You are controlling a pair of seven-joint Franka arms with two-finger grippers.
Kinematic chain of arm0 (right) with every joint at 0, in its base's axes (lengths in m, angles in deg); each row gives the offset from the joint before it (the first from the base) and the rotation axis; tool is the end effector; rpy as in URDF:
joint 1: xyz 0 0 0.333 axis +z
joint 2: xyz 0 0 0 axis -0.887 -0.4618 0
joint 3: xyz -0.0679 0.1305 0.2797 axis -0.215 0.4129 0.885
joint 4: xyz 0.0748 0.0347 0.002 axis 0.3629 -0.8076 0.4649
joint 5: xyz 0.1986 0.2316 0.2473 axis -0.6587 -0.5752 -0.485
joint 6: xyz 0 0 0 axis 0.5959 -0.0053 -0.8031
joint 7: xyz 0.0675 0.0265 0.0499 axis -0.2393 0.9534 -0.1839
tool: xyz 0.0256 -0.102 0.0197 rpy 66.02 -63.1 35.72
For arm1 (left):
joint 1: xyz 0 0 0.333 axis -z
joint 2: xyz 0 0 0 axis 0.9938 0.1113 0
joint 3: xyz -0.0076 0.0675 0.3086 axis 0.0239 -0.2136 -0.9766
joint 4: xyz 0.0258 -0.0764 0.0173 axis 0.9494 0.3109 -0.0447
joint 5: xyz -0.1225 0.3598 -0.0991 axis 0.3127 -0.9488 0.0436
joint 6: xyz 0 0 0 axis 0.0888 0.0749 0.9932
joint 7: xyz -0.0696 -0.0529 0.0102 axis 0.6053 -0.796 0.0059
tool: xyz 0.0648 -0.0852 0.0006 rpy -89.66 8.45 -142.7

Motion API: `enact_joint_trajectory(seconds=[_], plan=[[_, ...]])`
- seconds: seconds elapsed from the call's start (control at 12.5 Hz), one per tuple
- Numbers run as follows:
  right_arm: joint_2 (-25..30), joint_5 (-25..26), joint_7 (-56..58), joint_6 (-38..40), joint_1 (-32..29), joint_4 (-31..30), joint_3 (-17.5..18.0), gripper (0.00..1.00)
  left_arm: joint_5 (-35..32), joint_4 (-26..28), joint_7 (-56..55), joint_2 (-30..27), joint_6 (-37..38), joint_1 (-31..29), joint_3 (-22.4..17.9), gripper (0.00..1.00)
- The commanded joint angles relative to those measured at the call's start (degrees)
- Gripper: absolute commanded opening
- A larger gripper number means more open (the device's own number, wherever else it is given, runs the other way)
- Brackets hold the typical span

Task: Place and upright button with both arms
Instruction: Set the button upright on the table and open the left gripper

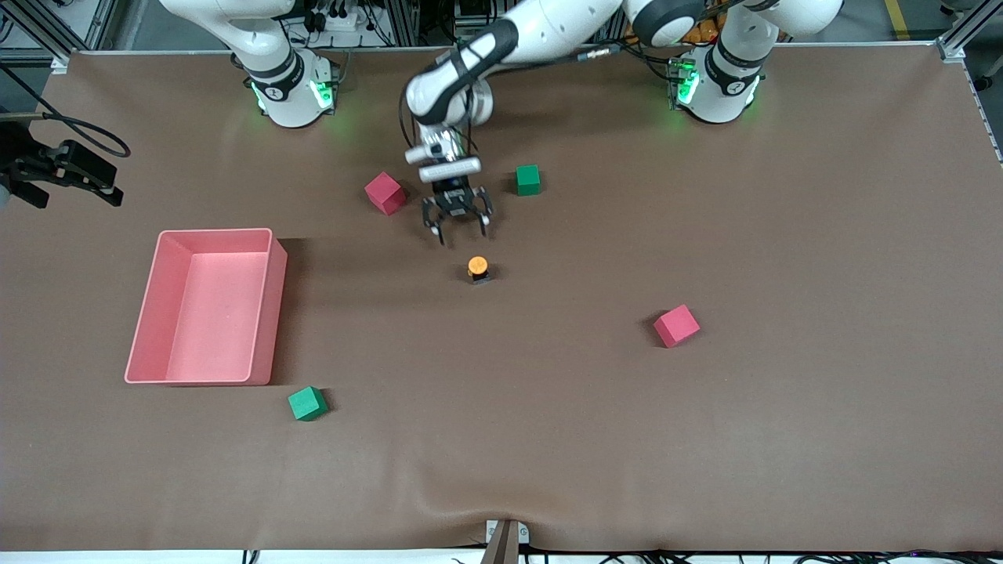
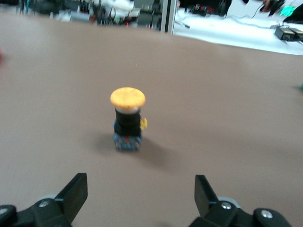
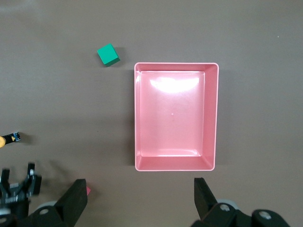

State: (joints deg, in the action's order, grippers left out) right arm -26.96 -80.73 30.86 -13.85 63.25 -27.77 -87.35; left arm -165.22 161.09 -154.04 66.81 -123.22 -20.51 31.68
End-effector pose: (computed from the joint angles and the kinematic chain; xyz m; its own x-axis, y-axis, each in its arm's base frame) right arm 0.5440 0.0035 0.6582 0.9996 0.0243 0.0171 0.0242 -0.9997 0.0086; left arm 0.2155 -0.6738 0.1501 0.5057 0.2522 0.8250 0.2809 -0.9523 0.1190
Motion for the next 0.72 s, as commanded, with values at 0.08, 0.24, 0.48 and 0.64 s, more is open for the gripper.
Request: enact_joint_trajectory(seconds=[0.08,0.24,0.48,0.64], plan=[[-0.9,-0.4,0.4,0.4,0.0,1.5,-0.1,1.00,13.0,-3.5,4.3,-5.2,1.0,-0.2,4.1,1.00],[-1.4,-0.4,0.4,0.4,0.1,1.5,-0.1,1.00,19.0,-3.7,8.0,-8.2,1.0,-0.3,4.1,1.00],[-1.5,-0.2,0.4,0.5,0.2,1.6,-0.1,1.00,28.2,-5.7,14.9,-12.6,1.0,-0.9,3.7,1.00],[-1.6,-0.4,0.4,0.5,0.1,1.6,-0.1,1.00,32.5,-5.8,18.9,-16.0,1.0,-2.6,3.4,1.00]])
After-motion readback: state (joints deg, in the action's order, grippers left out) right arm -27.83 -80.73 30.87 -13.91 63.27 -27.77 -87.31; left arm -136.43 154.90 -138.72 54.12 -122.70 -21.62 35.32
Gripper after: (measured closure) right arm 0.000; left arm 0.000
